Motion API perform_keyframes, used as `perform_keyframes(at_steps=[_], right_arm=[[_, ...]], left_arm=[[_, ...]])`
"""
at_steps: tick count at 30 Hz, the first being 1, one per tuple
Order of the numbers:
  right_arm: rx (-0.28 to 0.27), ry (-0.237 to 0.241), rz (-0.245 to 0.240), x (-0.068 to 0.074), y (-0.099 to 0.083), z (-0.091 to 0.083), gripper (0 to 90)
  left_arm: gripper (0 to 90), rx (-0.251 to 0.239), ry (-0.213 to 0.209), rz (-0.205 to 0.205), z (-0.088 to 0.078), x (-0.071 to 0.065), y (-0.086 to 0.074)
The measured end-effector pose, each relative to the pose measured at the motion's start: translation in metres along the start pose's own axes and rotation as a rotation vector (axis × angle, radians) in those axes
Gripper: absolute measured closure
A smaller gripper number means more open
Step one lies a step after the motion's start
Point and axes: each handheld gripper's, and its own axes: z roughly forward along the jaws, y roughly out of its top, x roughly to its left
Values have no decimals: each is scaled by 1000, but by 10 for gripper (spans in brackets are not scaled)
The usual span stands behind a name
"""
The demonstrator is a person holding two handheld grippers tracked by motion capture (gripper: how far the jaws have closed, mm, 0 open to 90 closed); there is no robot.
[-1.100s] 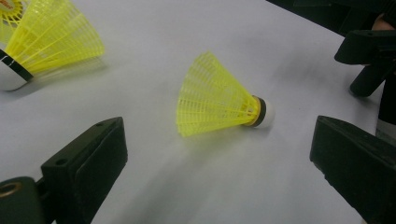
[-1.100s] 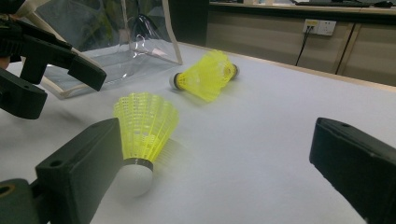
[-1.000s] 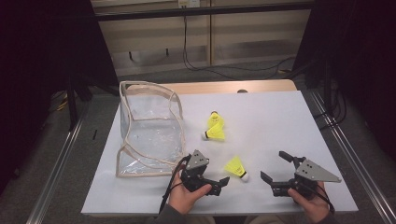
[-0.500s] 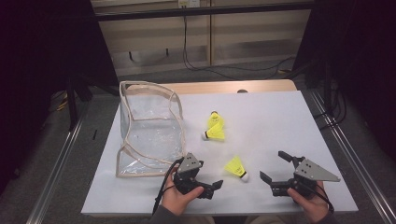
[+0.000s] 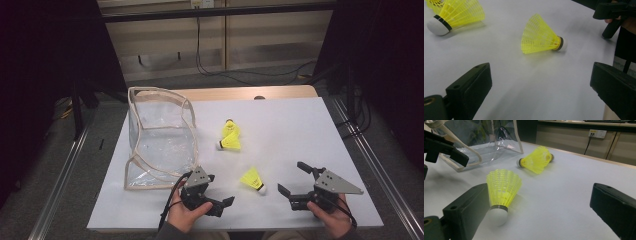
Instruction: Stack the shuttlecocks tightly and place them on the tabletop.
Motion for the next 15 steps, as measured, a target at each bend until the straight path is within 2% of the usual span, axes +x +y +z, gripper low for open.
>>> perform_keyframes(at_steps=[11, 15], right_arm=[[0, 0, -3, -1, 0, 0, 21], [-1, 3, 0, -2, 0, 0, 21]], left_arm=[[39, 0, -8, 6, -8, -3, 0], [39, -4, -9, -7, -12, -2, -2]])
